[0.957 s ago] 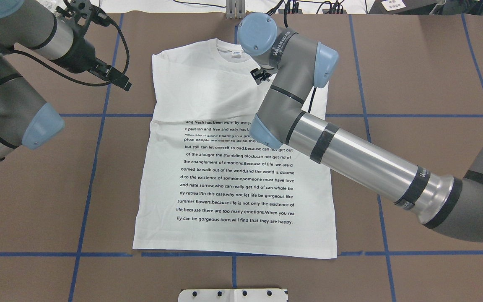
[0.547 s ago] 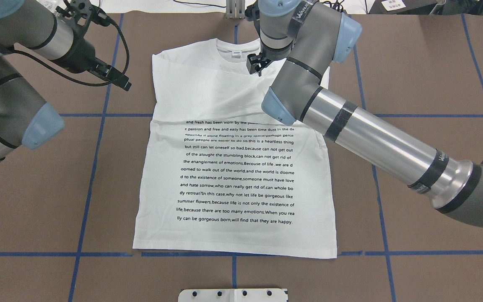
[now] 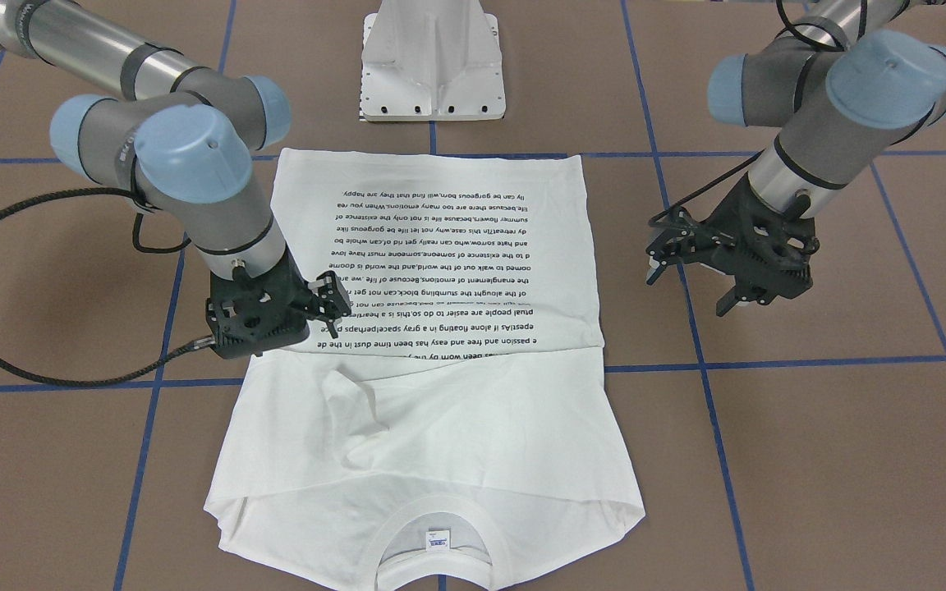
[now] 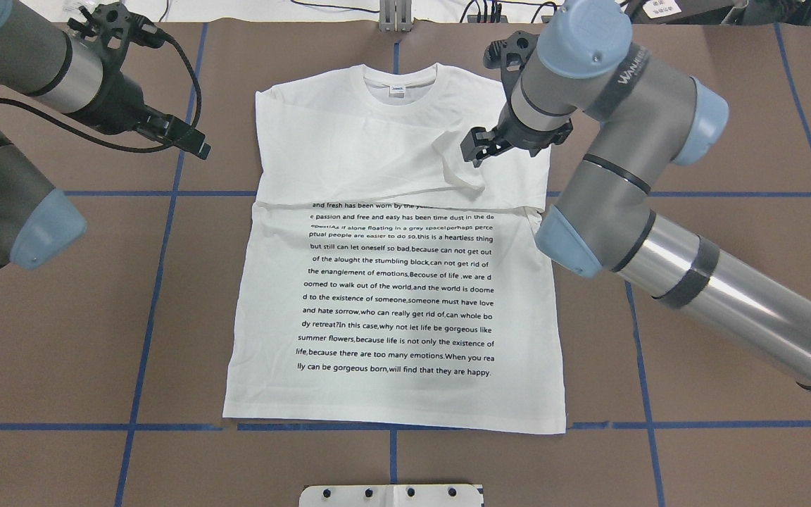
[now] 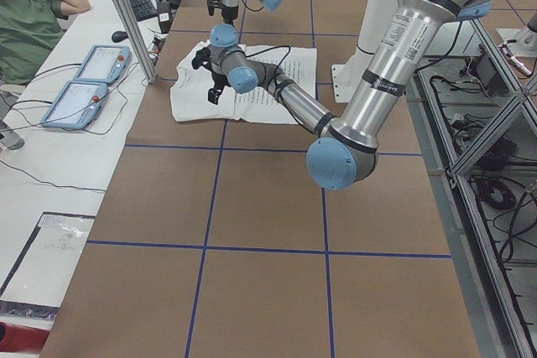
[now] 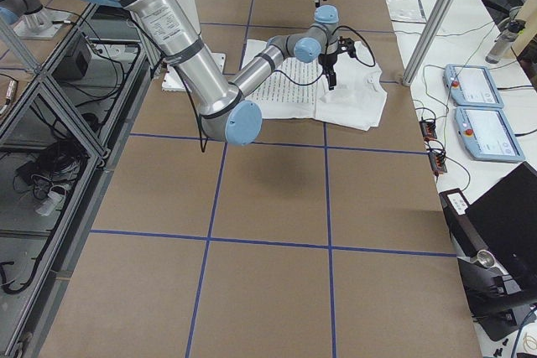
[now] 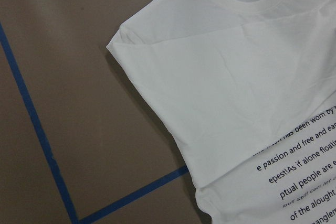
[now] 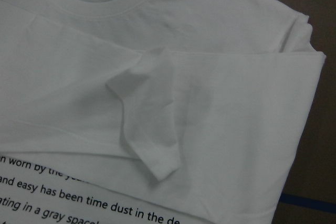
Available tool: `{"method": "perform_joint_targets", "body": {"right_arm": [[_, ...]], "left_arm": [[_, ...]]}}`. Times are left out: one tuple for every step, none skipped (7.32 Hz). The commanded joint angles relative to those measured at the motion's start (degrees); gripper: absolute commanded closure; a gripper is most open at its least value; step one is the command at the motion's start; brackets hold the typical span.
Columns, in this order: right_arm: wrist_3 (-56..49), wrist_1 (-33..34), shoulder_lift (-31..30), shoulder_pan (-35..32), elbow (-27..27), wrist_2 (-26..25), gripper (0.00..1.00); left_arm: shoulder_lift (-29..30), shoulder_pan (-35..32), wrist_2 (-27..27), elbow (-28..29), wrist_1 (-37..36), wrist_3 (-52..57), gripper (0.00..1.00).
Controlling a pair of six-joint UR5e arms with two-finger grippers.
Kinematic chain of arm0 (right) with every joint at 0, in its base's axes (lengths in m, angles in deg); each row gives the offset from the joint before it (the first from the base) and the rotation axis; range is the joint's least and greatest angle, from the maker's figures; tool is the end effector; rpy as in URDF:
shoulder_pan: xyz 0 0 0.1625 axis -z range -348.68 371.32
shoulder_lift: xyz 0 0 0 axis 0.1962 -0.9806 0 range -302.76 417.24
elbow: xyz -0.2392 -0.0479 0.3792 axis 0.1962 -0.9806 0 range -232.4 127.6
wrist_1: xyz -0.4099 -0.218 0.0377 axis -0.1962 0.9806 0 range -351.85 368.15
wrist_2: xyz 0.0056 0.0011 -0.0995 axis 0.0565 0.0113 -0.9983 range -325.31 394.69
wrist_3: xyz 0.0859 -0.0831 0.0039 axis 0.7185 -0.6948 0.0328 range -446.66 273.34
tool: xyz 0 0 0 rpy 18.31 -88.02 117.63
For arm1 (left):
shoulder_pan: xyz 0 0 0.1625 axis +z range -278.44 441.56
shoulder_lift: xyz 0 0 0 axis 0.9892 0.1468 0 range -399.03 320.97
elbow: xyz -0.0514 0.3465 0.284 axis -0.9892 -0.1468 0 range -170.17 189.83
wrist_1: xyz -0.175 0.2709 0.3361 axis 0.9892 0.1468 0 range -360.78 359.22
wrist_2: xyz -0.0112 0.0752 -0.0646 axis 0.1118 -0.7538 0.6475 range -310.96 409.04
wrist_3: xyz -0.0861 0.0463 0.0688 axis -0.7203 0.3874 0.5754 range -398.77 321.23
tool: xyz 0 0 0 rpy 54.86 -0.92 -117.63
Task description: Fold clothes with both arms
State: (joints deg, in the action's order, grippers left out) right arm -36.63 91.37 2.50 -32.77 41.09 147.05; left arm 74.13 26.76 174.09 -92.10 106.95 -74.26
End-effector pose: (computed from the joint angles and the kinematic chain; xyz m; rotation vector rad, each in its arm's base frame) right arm -0.4827 -0.5899 0.2578 0.2503 -0.8292 -0.0878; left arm 0.3396 -0.5936 0.3002 0.3994 0.9787 0.2775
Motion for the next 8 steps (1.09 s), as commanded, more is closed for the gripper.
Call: {"method": "perform_joint_targets", "body": {"right_arm": [[9.61, 0.10, -11.48, 3.55, 14.64, -0.39, 0.00], [15.13, 0.10, -16.32, 7.05, 21.14, -3.09, 0.00], [19.98, 0.18, -20.19, 11.61, 25.82, -7.29, 0.00], [21.94, 0.19, -22.67, 14.35, 28.13, -8.99, 0.00], [23.09, 0.19, -23.56, 15.68, 29.46, -9.44, 0.00], [24.58, 1.84, -23.57, 17.35, 30.08, -10.40, 0.00], [25.46, 5.51, -23.48, 19.46, 32.26, -12.50, 0.00], [26.17, 6.85, -23.57, 20.43, 33.41, -12.87, 0.00]], "left_arm": [[-4.43, 0.74, -0.60, -5.71, 0.37, -7.36, 0.00], [-7.23, 1.09, -0.69, -8.17, 1.85, -9.40, 0.00], [-10.91, 3.45, -2.60, -11.07, 4.91, -13.77, 0.00], [-13.47, 8.34, -7.76, -13.53, 7.29, -20.69, 0.00], [-13.67, 13.00, -10.94, -14.69, 7.49, -25.45, 0.00], [-14.81, 15.66, -12.10, -15.31, 7.49, -27.50, 0.00], [-16.21, 18.30, -14.81, -15.84, 7.40, -28.65, 0.00], [-16.92, 21.28, -17.02, -16.19, 7.49, -31.36, 0.00]]}}
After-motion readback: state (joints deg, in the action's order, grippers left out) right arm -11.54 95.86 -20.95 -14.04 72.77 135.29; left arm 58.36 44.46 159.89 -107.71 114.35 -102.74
